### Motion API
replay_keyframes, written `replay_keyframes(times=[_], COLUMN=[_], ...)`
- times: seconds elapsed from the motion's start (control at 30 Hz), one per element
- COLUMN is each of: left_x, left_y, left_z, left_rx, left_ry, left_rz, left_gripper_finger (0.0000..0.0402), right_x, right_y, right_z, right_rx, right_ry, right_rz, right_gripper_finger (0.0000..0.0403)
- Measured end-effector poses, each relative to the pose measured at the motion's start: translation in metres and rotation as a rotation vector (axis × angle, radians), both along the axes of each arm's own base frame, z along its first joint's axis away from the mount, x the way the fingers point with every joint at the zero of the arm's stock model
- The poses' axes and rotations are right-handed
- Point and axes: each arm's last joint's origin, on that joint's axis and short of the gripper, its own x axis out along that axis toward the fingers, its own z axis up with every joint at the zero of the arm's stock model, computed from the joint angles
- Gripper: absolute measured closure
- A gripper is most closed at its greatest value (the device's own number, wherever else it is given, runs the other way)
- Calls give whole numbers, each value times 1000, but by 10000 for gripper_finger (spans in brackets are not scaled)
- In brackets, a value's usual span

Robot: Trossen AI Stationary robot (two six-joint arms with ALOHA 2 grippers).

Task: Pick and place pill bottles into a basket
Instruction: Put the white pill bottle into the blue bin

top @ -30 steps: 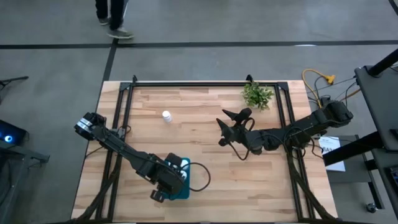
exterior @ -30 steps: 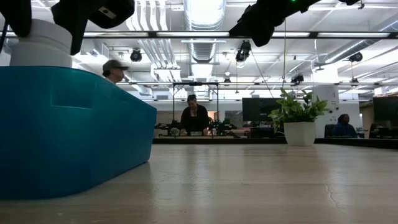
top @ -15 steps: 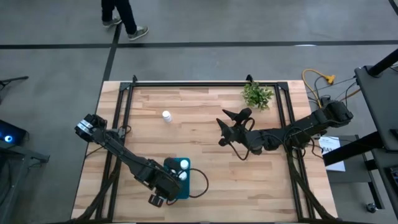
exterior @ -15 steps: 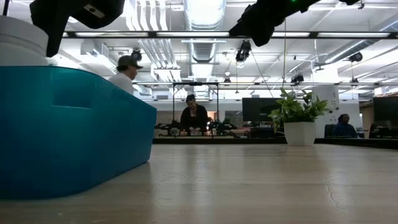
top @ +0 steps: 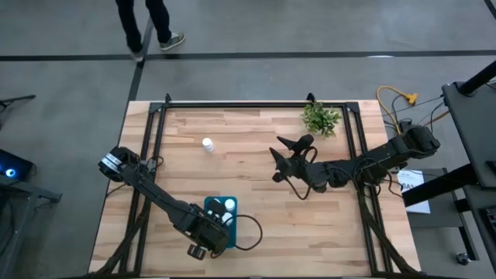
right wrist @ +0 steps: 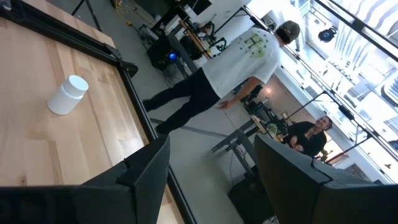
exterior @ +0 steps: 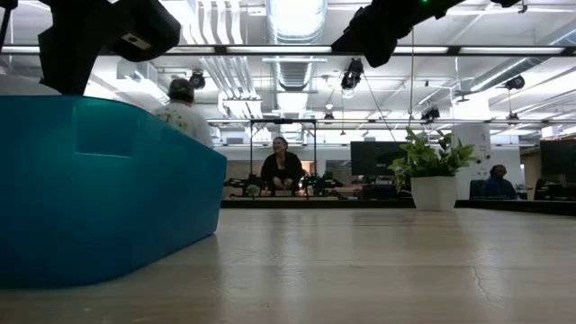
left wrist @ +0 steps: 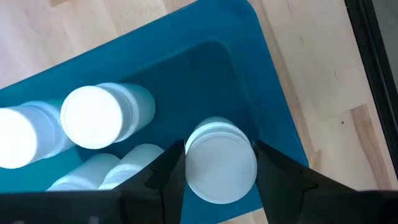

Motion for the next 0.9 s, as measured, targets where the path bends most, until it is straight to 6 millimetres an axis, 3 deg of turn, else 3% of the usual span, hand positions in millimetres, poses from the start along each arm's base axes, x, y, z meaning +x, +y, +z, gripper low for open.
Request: replay_keyframes(times=[0.27, 0.47, 0.57, 0.9], left_x=[0, 0, 0, 0], left_y=[0, 0, 0, 0], left_z=[-1, -2, -2, 2], left_rx=[2, -4, -5, -6], left_ry=[3, 7, 8, -3], left_rz=[1, 26, 28, 26], left_gripper_finger=[258, 175, 154, 147], right_x=[0, 0, 0, 0], right_y=[0, 0, 0, 0], right_z=[0, -1, -1, -1], right_rx=[-1, -1, -1, 1], right_ry=[2, 11, 11, 9], right_rz=[0, -1, -1, -1], right_gripper_finger=[179, 179, 179, 179])
